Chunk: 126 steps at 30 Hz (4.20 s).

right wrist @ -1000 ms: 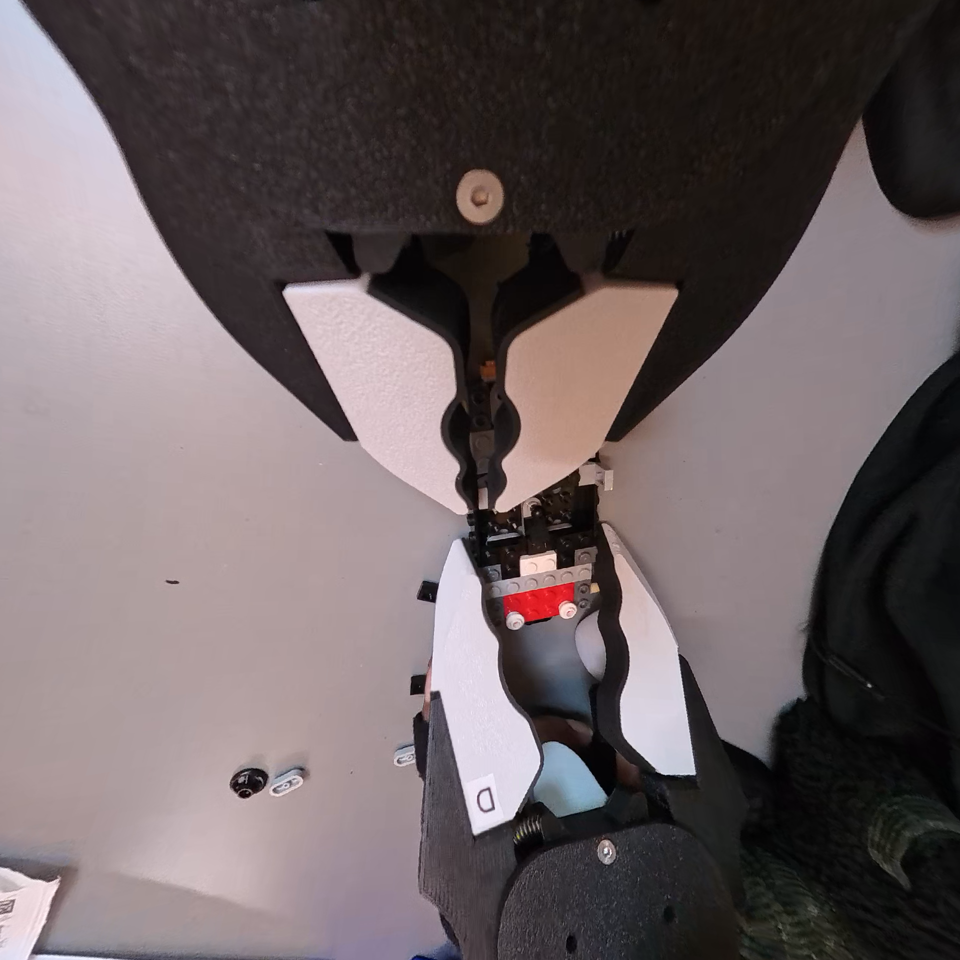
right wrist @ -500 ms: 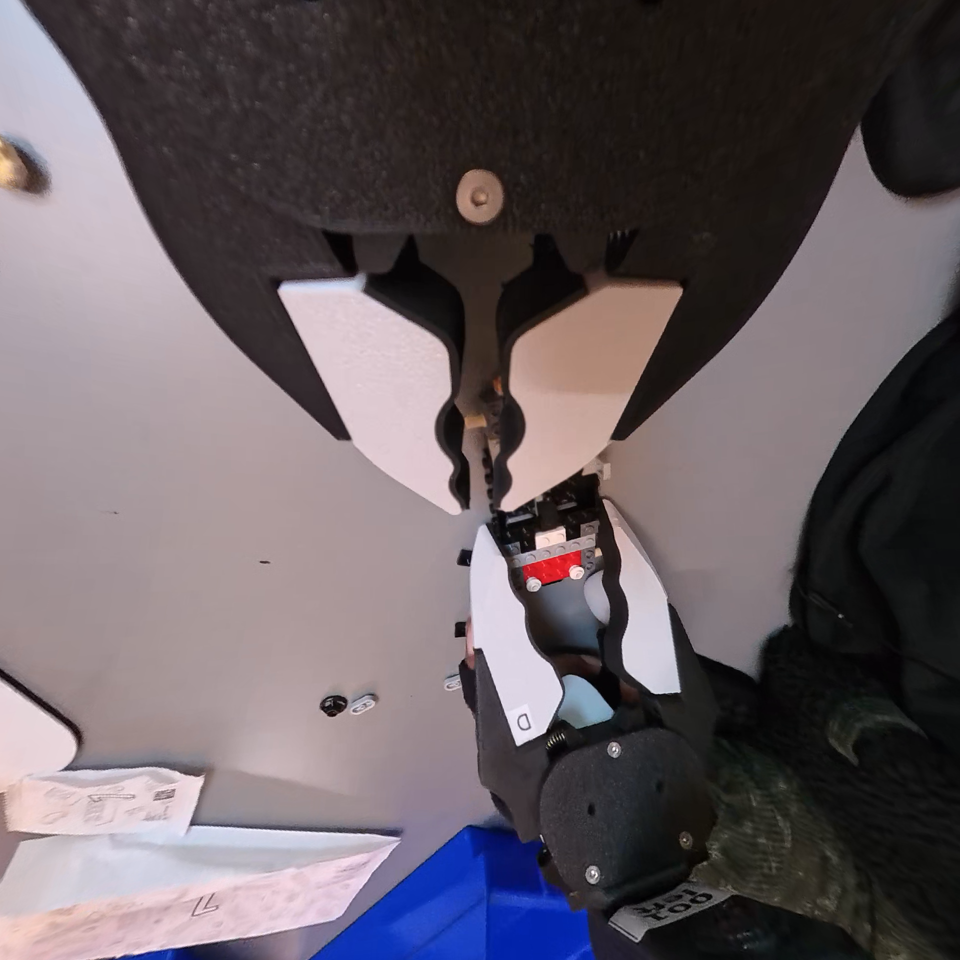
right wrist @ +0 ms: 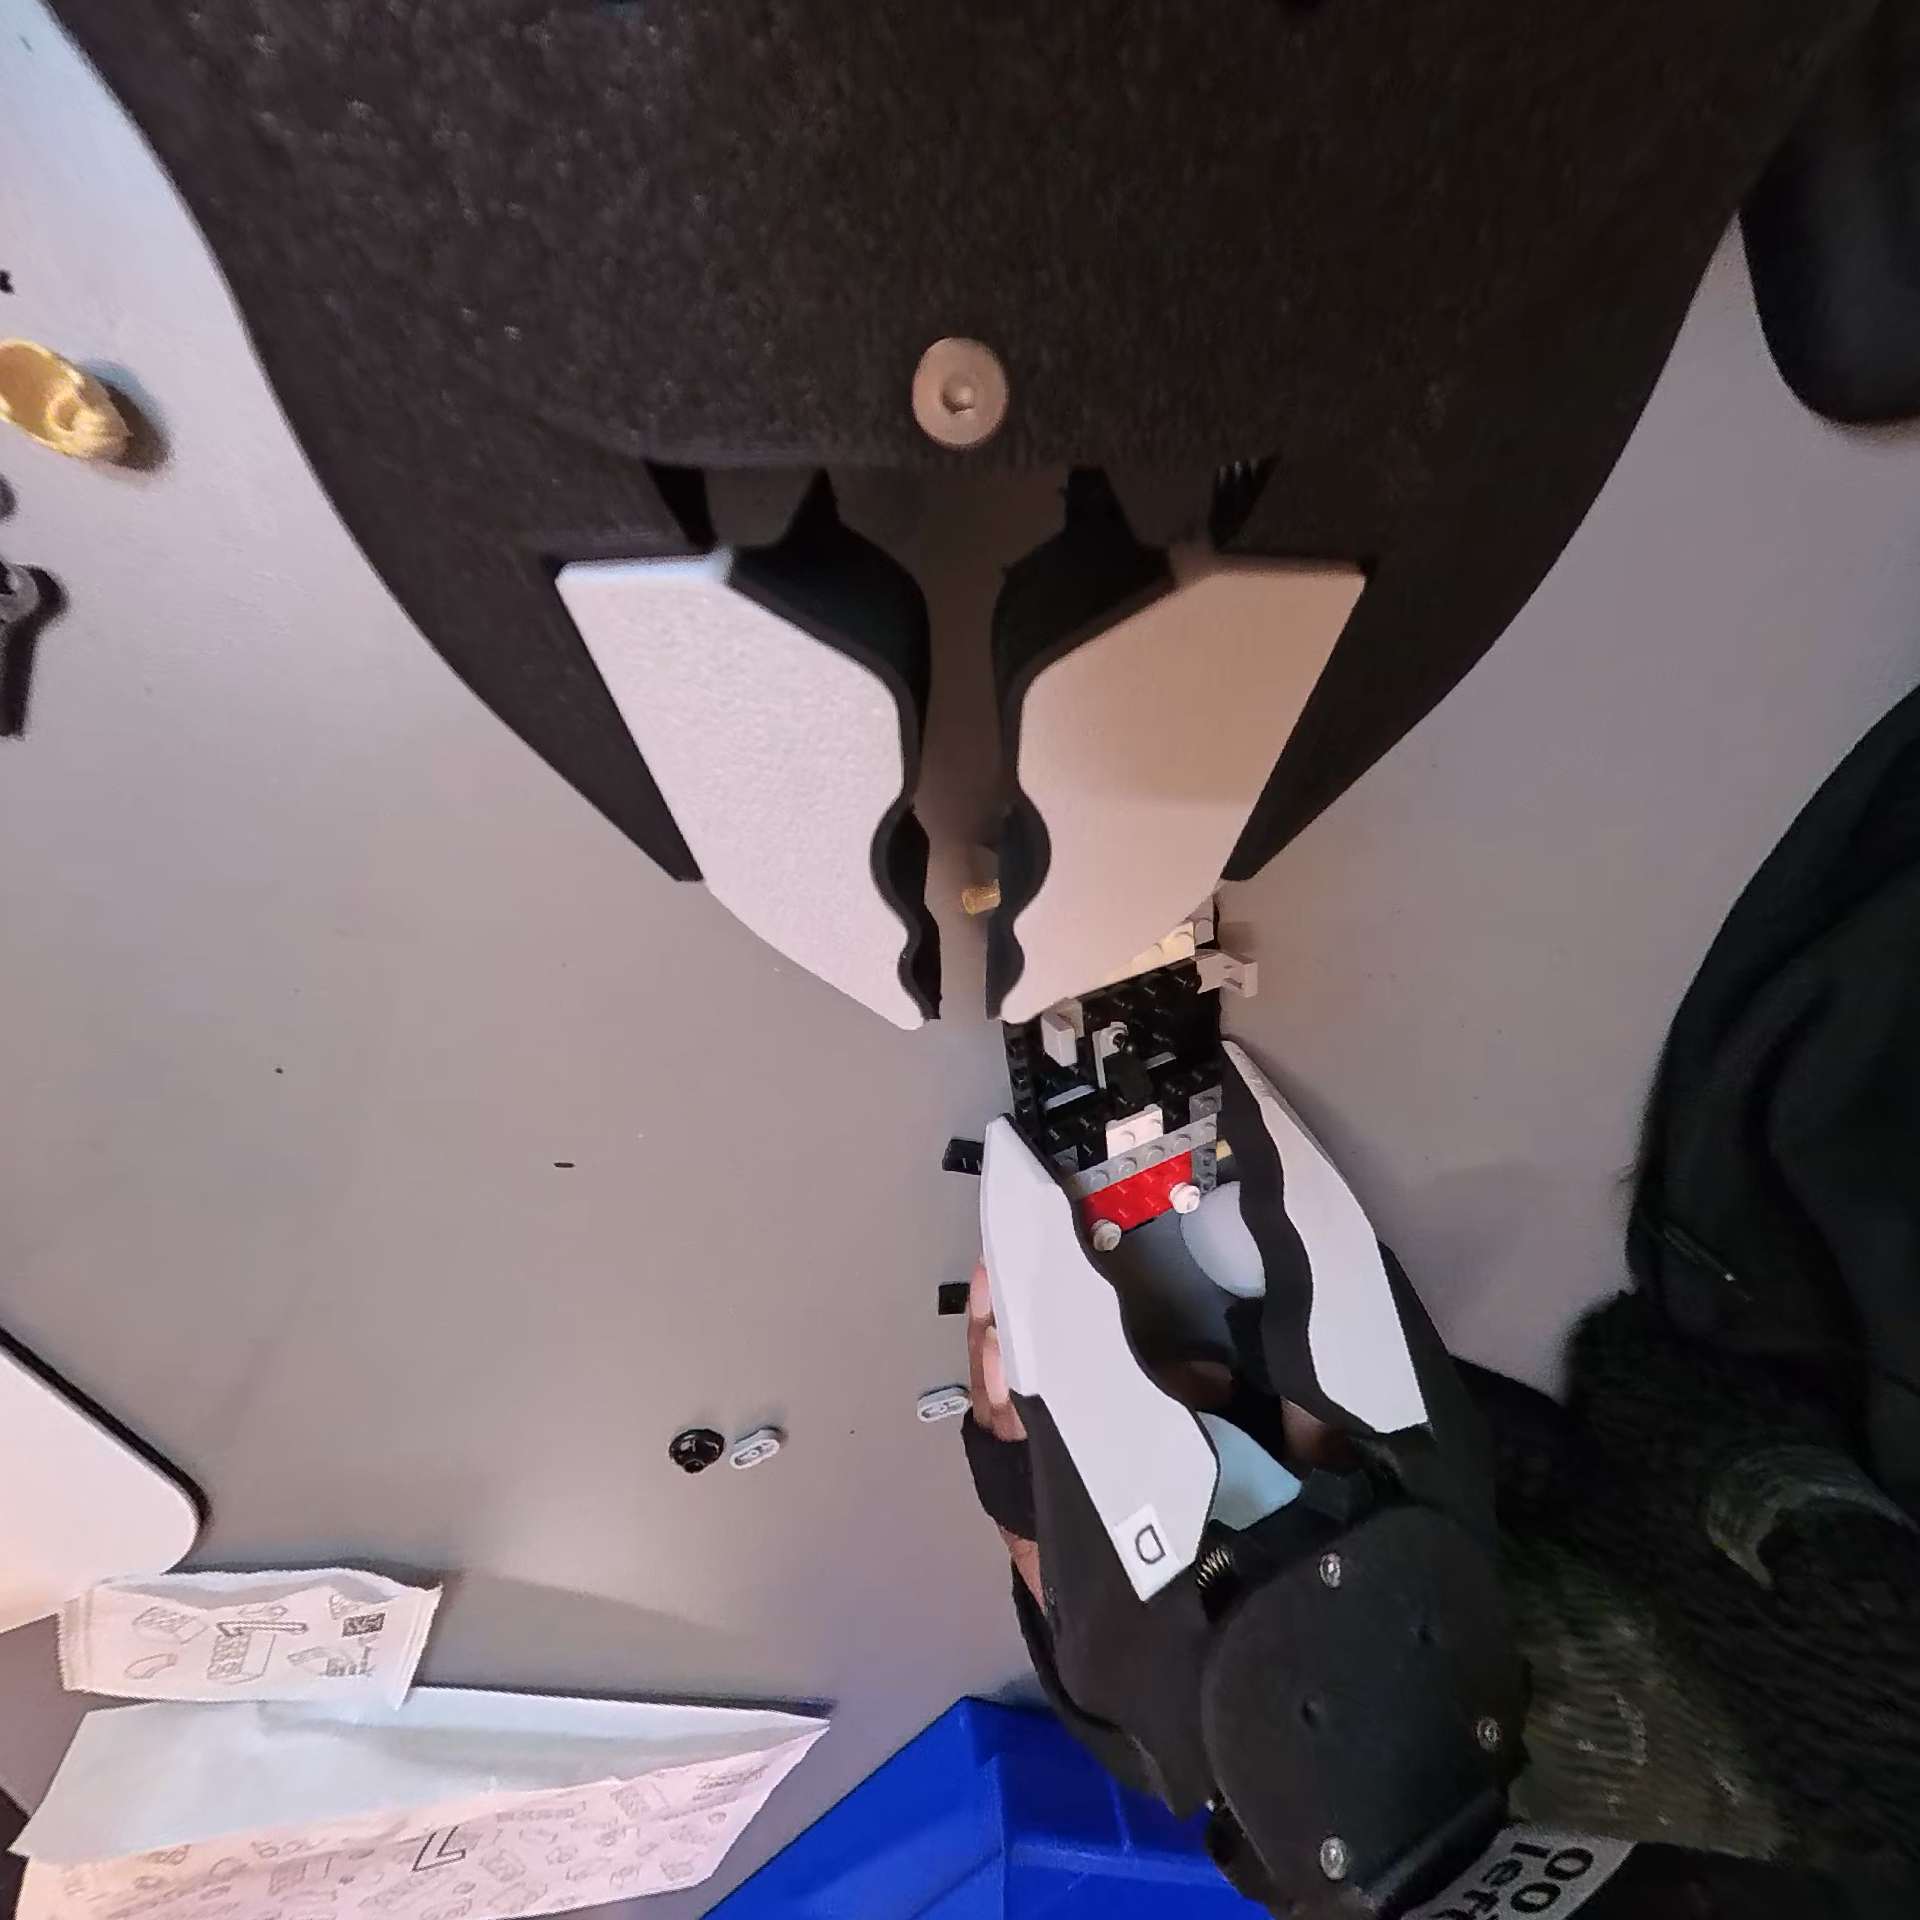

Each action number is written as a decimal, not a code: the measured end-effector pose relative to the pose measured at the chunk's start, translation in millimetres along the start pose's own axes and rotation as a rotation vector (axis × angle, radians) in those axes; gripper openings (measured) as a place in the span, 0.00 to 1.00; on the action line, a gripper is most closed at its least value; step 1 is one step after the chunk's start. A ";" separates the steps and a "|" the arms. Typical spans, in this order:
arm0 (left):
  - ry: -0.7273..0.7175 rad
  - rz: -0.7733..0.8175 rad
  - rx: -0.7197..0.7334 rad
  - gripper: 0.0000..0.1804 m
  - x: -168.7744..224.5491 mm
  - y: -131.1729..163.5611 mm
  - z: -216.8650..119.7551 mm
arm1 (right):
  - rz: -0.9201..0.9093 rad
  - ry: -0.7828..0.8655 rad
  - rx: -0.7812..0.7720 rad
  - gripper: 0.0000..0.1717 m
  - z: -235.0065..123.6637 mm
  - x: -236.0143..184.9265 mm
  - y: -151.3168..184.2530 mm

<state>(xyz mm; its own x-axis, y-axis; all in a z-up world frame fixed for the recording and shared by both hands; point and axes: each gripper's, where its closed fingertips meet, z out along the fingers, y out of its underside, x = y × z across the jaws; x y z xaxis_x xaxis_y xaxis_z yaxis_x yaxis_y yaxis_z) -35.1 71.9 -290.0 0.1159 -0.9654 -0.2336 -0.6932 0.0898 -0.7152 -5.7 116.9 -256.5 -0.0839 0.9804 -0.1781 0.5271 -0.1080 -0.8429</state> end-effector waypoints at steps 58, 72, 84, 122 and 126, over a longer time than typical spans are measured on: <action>0.018 -0.155 -0.009 0.31 -8.6 9.6 -1.7 | -0.014 0.760 0.144 0.15 -170.5 78.5 -23.0; 0.020 -0.169 0.003 0.31 -8.9 8.3 -0.4 | 0.157 0.601 -0.292 0.22 -135.7 36.4 93.8; 0.020 -0.160 -0.001 0.31 -8.2 9.1 -1.5 | 0.386 0.409 0.169 0.00 -150.3 34.6 58.4; 0.018 -0.148 -0.008 0.31 -8.4 10.7 -3.1 | 0.341 0.144 0.506 0.05 -133.6 8.1 8.1; 0.011 -0.143 -0.008 0.31 -9.3 10.9 -3.2 | 0.141 0.402 0.227 0.05 -115.5 23.7 37.1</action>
<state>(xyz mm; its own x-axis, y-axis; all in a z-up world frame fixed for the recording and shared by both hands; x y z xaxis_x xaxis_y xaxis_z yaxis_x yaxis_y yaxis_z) -46.0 81.1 -293.5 0.2062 -0.9709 -0.1220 -0.6756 -0.0510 -0.7355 109.6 155.2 -233.3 0.3322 0.9347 -0.1261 0.3083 -0.2339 -0.9221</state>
